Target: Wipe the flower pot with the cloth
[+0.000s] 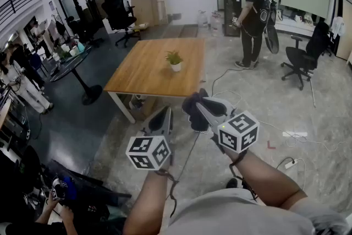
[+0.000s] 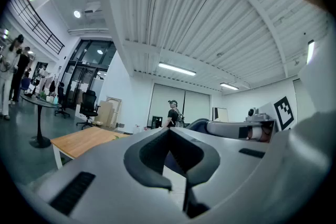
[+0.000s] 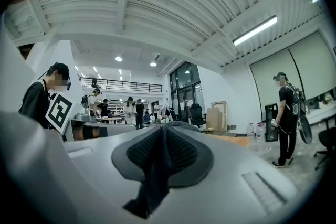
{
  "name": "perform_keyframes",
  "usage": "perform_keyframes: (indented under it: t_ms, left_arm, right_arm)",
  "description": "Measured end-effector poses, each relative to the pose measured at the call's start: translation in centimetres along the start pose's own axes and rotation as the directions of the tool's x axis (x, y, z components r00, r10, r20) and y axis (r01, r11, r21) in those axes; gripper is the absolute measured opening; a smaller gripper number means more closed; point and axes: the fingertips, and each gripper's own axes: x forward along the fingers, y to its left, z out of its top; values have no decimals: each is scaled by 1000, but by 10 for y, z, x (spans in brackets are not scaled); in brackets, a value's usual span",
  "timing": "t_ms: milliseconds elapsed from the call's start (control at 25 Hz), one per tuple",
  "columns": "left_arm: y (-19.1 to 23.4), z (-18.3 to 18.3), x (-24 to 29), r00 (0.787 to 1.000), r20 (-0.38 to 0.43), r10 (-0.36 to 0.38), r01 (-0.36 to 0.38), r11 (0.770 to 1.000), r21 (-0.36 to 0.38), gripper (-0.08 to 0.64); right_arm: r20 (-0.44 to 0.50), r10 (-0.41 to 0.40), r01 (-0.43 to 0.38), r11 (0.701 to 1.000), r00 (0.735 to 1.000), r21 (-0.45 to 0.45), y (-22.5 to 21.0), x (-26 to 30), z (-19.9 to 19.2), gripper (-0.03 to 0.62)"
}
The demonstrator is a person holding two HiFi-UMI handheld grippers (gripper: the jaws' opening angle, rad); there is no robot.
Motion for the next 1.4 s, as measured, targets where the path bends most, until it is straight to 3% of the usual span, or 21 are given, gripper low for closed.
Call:
perform_keyframes:
  t_ms: [800,1120,1400]
  left_arm:
    - [32,-33,49,999,-40,-9,8,999,-34,6]
    - [50,-44,148,997,-77,-3,-1,999,-53,6]
    - [76,-71,271,992,-124,15,-22,998,-53,6]
  right_arm:
    - [-41,9,-8,1000,999,27,-40,36,-36,43]
    - [-66,9,-5,999,998,54,-133,73,-44,43]
    - [-86,47,-41,996,995,75,-254,124,-63,42]
